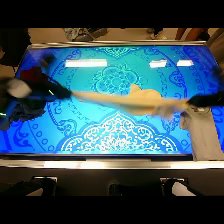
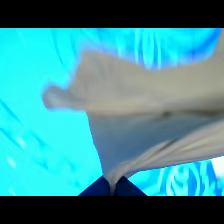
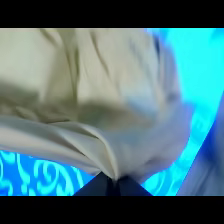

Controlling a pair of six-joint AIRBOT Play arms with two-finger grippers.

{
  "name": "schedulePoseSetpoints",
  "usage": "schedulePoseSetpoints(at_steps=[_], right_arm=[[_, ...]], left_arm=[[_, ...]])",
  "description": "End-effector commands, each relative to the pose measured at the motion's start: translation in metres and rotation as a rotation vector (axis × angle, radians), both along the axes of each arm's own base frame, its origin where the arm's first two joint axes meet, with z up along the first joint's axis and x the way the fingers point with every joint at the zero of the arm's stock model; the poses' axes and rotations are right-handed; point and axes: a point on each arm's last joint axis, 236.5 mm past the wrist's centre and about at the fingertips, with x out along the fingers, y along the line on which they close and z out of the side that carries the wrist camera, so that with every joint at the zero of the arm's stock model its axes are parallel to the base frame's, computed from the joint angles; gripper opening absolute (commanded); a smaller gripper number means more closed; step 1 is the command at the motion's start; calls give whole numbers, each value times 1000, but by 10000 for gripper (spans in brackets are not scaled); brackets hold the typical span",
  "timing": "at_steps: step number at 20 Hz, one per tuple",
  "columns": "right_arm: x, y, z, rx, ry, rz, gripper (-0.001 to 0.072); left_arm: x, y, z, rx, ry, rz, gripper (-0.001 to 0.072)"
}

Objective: Fold the shirts.

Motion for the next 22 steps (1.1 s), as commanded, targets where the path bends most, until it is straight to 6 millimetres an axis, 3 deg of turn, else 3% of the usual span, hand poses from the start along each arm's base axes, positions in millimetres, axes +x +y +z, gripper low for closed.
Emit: schedulePoseSetpoints(at_steps=[1, 2, 3, 4, 5, 7, 10, 13, 15, 16, 19, 22], right_arm=[[-23, 17, 295, -283, -773, -74, 42], [-65, 25, 369, -418, -970, -115, 42], [-107, 34, 417, -526, -1095, -163, 42], [-147, 43, 447, -585, -1177, -217, 42], [-176, 49, 460, -594, -1214, -261, 42], [-212, 64, 458, -601, -1204, -282, 42], [-224, 80, 441, -551, -1143, -248, 42], [-209, 87, 412, -503, -1032, -178, 42], [-189, 83, 380, -469, -896, -128, 41], [-176, 80, 357, -447, -805, -91, 41], [-126, 69, 260, -296, -417, 72, 40], [-72, 54, 147, -128, -43, 190, 40]], left_arm=[[-35, 83, 282, -22, -677, 202, 34], [-68, 94, 340, -47, -826, 227, 34], [-103, 102, 382, -65, -940, 243, 34], [-130, 105, 401, -78, -1000, 247, 34], [-152, 106, 408, -90, -1023, 247, 34], [-180, 108, 402, -145, -1020, 262, 34], [-204, 111, 395, -156, -1033, 265, 34], [-201, 114, 392, -132, -1023, 275, 34], [-180, 121, 370, -81, -937, 304, 35], [-163, 124, 350, -48, -857, 319, 35], [-97, 124, 260, 85, -550, 298, 35], [-26, 121, 129, 196, -202, 246, 35]])
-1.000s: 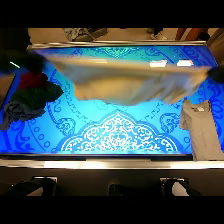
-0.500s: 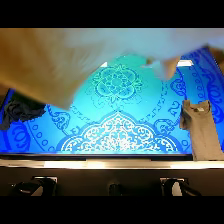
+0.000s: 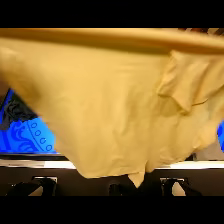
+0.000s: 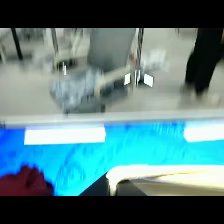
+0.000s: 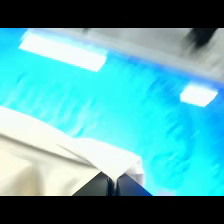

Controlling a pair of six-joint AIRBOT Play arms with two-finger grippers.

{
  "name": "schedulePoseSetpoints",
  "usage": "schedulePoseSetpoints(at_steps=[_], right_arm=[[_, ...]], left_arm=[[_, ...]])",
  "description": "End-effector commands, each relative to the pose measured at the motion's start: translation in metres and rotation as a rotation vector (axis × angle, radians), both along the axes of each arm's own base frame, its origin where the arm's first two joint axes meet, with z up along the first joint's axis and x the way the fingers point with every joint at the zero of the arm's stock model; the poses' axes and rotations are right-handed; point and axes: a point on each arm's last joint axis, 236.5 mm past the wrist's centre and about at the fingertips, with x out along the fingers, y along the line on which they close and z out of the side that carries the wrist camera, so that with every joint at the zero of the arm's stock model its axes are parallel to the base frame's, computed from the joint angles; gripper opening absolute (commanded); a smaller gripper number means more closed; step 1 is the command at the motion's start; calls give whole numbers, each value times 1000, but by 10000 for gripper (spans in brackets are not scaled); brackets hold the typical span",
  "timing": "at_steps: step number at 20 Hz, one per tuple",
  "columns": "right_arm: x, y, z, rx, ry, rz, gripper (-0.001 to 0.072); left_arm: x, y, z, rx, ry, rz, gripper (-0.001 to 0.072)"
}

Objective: Fold the shirts.

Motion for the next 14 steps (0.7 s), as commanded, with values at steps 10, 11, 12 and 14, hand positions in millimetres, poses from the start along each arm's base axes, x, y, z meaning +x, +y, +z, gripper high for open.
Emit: schedulePoseSetpoints(at_steps=[10, 11, 12, 14], right_arm=[[244, 81, -380, 402, 553, 71, 42], [251, 83, -389, 432, 548, 57, 42], [253, 83, -395, 440, 548, 50, 42], [253, 83, -397, 421, 544, 67, 43]], left_arm=[[144, 31, -426, 92, 948, 57, 35], [149, 33, -436, 87, 955, 59, 35], [151, 34, -444, 86, 965, 61, 35], [154, 38, -453, 84, 970, 66, 35]])
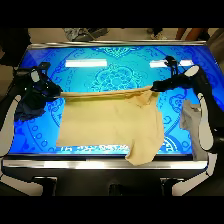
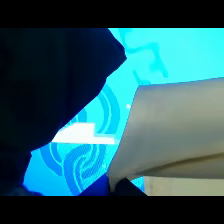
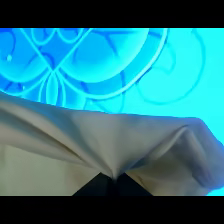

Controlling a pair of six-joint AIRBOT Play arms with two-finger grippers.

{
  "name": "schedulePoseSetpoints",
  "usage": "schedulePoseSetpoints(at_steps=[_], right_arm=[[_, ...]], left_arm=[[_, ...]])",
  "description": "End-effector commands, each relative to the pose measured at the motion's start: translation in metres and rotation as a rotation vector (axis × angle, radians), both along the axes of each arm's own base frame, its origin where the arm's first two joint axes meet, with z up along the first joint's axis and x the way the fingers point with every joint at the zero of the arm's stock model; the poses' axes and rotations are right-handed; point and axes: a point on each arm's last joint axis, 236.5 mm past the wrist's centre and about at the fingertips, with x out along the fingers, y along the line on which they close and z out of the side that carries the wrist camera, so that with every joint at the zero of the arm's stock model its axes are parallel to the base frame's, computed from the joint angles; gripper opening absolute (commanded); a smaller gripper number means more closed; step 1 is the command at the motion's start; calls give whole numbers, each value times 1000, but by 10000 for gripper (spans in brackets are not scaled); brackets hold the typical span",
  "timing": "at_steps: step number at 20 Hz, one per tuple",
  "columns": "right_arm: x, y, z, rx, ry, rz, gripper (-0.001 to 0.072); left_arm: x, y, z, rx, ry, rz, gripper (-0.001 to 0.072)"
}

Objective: Fold the shirts.

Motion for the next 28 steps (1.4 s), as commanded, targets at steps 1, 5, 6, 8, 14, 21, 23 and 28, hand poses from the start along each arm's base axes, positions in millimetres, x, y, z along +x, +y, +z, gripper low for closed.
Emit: schedulePoseSetpoints(at_steps=[1, 5, 6, 8, 14, 21, 23, 28], right_arm=[[17, 8, -18, 42, -23, -32, 43], [2, 18, -17, 75, 28, 11, 384], [-5, 20, -10, 98, 47, 35, 590], [-33, 12, 17, 106, 87, 112, 611], [-179, -116, 43, -193, 459, 137, 611], [-248, -104, 6, -199, 495, 102, 609], [-260, -98, -4, -176, 528, 117, 609], [-265, -95, -5, -172, 533, 127, 607]], left_arm=[[9, 7, -30, -11, 24, 18, 35], [1, -6, -32, -98, 59, 44, 363], [-9, -8, -31, -110, 102, 49, 677], [-39, -4, -21, -125, 223, 72, 664], [-153, -6, -10, -447, 442, 223, 662], [-289, -23, -74, -607, 507, 313, 642], [-286, -37, -80, -663, 485, 318, 642], [-271, -43, -90, -660, 419, 337, 642]])
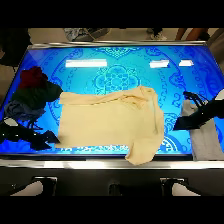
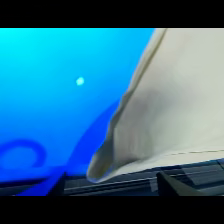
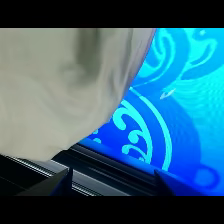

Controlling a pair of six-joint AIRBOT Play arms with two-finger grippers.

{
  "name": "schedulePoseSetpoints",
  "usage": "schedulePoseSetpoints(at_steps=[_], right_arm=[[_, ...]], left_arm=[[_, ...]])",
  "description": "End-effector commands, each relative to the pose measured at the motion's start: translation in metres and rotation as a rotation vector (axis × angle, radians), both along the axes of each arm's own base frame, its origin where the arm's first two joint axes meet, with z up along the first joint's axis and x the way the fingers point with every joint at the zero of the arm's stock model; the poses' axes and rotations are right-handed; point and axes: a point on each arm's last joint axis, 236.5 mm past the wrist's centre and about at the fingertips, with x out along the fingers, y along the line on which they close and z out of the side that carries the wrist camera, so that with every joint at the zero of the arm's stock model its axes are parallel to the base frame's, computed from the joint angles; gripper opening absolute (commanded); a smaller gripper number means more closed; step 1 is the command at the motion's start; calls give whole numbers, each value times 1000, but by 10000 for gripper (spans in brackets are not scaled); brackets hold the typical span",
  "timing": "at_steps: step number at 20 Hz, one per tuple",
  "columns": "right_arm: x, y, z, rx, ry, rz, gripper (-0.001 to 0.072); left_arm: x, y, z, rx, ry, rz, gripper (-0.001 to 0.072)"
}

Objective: Fold the shirts.

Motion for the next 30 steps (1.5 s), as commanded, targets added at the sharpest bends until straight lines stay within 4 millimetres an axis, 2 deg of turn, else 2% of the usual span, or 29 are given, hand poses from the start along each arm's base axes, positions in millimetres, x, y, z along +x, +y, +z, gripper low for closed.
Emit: schedulePoseSetpoints(at_steps=[1, 2, 3, 4, 6, 8, 10, 13, 16, 19, 21, 22, 24, 26, 27, 28, 29, 30], right_arm=[[-6, 2, 0, 0, 3, 7, 607], [-6, 2, 1, -3, -5, 6, 607], [-6, 1, 4, -6, -11, 7, 607], [-8, 1, 5, -10, -12, 8, 607], [-13, 2, 4, -17, -12, 7, 609], [-23, 6, -10, -9, 7, -2, 613], [-31, 22, -28, 50, 26, -28, 613], [-32, 41, -51, 113, 14, -87, 613], [-29, 41, -75, 96, -20, -140, 606], [-15, 46, -94, 118, -51, -222, 525], [-4, 52, -105, 159, -50, -269, 509], [-2, 57, -110, 186, -46, -269, 451], [2, 60, -110, 213, -46, -260, 48], [19, 56, -84, 214, -126, -172, 42], [36, 51, -58, 203, -199, -120, 42], [57, 43, -21, 176, -303, -71, 42], [79, 35, 24, 135, -431, -36, 42], [101, 26, 79, 78, -583, -4, 42]], left_arm=[[7, -5, -12, 8, -39, 34, 642], [6, -6, -14, 8, -35, 34, 639], [6, -6, -16, 7, -36, 38, 575], [8, -5, -18, 14, -42, 44, 465], [8, -5, -20, 22, -38, 64, 316], [9, -8, -20, 19, -39, 57, 193], [8, -13, -19, 17, -37, 38, 55], [8, -15, -18, 16, -46, 19, 36], [8, -15, -16, 14, -58, -1, 36], [8, -16, -16, 9, -75, -27, 36], [9, -15, -16, 10, -86, -40, 36], [11, -14, -17, 15, -107, -59, 36], [21, -8, -12, 35, -135, -67, 35], [48, 2, 10, 63, -206, -80, 33], [72, 9, 35, 91, -287, -83, 32], [102, 19, 71, 135, -396, -68, 32], [129, 28, 117, 180, -518, -42, 32], [153, 34, 174, 226, -667, -22, 32]])
